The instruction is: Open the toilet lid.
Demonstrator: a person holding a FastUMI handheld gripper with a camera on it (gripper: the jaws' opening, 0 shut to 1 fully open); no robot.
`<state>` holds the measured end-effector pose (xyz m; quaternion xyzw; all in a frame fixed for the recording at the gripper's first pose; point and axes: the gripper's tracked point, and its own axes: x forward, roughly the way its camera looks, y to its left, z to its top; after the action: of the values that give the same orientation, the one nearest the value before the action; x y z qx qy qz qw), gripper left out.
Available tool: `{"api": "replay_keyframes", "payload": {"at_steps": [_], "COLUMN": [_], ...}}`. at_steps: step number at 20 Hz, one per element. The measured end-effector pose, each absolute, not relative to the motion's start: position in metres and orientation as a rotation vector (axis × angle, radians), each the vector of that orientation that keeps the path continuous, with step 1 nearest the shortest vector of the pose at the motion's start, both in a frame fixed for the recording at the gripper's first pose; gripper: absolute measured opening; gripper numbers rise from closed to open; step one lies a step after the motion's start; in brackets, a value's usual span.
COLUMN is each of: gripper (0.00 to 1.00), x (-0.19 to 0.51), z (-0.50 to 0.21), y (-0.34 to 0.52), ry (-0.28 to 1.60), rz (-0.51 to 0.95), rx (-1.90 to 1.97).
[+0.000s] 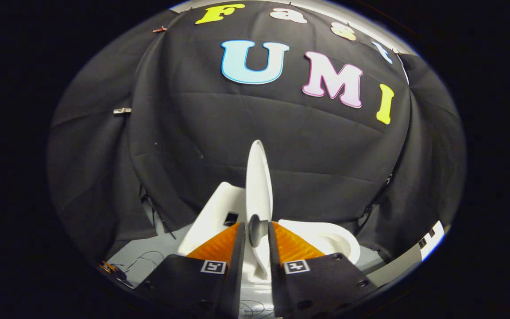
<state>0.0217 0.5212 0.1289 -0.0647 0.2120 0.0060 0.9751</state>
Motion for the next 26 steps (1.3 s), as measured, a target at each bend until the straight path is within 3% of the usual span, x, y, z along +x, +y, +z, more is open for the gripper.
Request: {"api": "replay_keyframes", "payload": {"at_steps": [1,8,11,26], "gripper": [0.36,0.93,1.0,0.99], "x": [0.018,0.018,0.014,-0.013], "z": [0.128,0.128,0.13,0.183], "y": [0.523,0.527,0.53,0.464], "ry": [0.437,0.442,0.446,0.393], "rz": [0.023,0.059,0.097,0.219], "rx": [-0.132,-0.136,-0.104,0.017]}}
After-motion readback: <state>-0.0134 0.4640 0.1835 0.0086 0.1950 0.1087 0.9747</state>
